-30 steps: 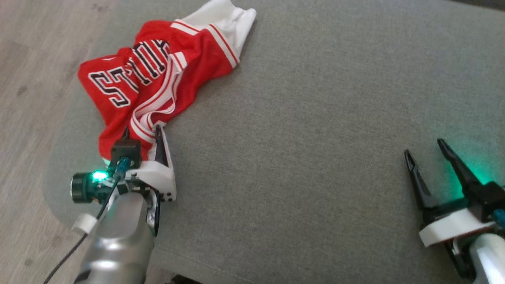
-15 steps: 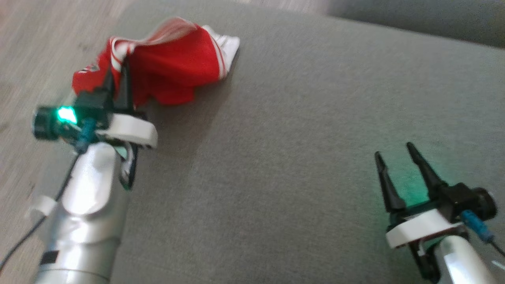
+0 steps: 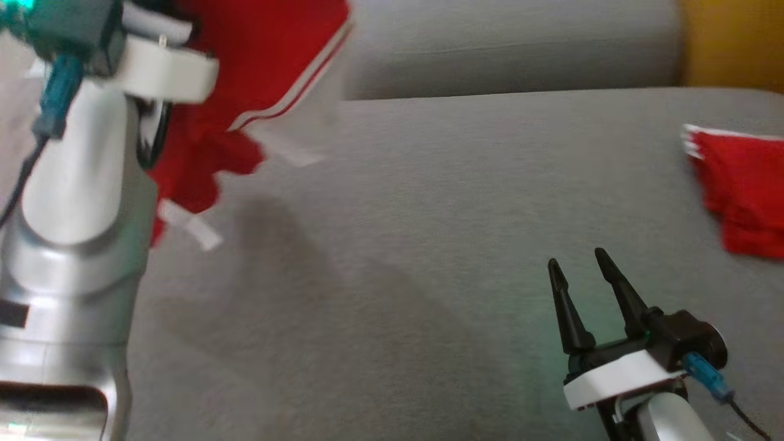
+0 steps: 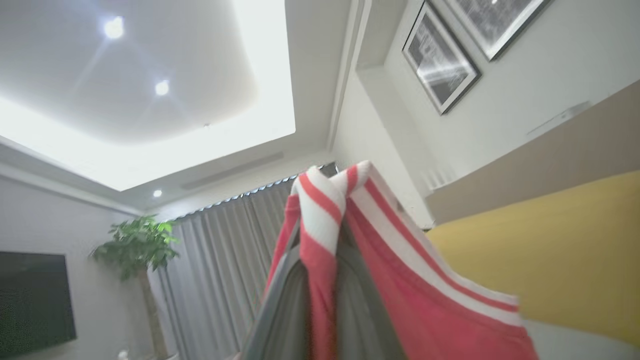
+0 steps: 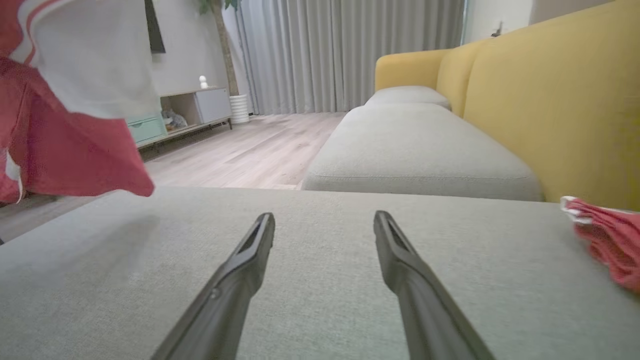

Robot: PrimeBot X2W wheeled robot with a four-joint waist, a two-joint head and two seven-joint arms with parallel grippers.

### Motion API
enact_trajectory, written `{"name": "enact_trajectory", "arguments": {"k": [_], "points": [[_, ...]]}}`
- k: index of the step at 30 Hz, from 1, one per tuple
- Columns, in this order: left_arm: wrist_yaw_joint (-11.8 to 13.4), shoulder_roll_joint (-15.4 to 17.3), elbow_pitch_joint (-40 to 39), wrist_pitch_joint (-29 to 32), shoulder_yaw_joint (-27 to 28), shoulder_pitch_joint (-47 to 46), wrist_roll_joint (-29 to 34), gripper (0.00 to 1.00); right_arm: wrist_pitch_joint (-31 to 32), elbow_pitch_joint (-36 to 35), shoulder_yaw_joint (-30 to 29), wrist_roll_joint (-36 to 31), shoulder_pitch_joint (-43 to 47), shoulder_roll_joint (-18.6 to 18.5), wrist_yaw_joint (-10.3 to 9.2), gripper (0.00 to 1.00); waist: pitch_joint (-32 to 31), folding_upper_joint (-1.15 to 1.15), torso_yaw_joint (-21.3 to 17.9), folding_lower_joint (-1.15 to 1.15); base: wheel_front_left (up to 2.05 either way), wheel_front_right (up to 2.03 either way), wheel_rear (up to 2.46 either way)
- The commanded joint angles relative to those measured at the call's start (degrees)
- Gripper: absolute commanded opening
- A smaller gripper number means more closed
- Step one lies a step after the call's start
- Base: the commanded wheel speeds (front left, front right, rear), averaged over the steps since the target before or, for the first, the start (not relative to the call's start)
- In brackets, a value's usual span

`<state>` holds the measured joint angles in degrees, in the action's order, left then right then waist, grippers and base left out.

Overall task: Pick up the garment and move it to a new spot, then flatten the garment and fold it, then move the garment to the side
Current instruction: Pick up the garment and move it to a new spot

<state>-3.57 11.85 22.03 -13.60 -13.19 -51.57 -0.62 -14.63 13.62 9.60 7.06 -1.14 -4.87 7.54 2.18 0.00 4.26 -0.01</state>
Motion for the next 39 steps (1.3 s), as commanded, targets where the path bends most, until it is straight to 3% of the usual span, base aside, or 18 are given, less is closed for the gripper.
{"name": "enact_trajectory", "arguments": {"k": [1,10,19,20,21,22,28,39], "points": [[-0.2,2.0,-2.2,0.7,1.0,-4.1,0.4,0.0,-0.4,-2.0,1.2,0.2,-1.2,0.4,-0.05,1.0,-3.0,0.0,-9.0,0.01,0.0,0.0,0.0],[-0.9,-0.7,2.2,0.8,-0.1,-1.6,-2.9,0.0,-0.4,-2.3,1.9,0.6,-1.0,1.4,-0.05,1.0,-3.1,0.0,-19.3,0.01,0.0,0.0,0.0],[-1.9,-2.9,13.0,-1.0,-5.8,13.4,-3.3,0.02,-0.4,-2.7,3.3,1.2,-1.8,1.8,-0.05,1.0,1.9,0.0,-21.8,0.01,0.0,0.0,0.0],[-1.8,-3.1,14.2,-1.1,-6.1,15.0,-3.4,0.32,-0.4,-2.7,3.5,1.3,-2.1,1.9,-0.05,1.0,2.6,0.0,-21.7,0.01,0.0,0.0,0.0],[-1.5,-3.3,15.4,-1.2,-6.1,16.6,-3.6,0.77,-0.4,-2.7,3.8,1.1,-2.3,1.9,-0.05,1.0,3.2,0.0,-21.5,0.01,0.0,0.0,0.0],[-1.1,-3.4,16.0,-1.3,-6.1,18.0,-3.7,1.0,-0.4,-2.7,4.1,1.0,-2.6,1.9,-0.05,1.0,3.7,0.0,-21.2,0.01,0.0,0.0,0.0],[1.1,-5.0,8.7,-1.4,-4.4,26.6,-4.9,1.0,-0.4,-2.0,4.8,1.9,-2.7,2.0,-0.05,1.0,3.9,0.0,-17.1,0.01,0.0,0.0,0.0],[6.3,-8.3,-8.9,-1.4,2.8,45.5,-7.0,1.0,-0.4,1.0,2.0,1.8,0.9,2.0,-0.05,1.0,-4.7,0.0,-7.2,0.01,0.0,0.0,0.0]]}}
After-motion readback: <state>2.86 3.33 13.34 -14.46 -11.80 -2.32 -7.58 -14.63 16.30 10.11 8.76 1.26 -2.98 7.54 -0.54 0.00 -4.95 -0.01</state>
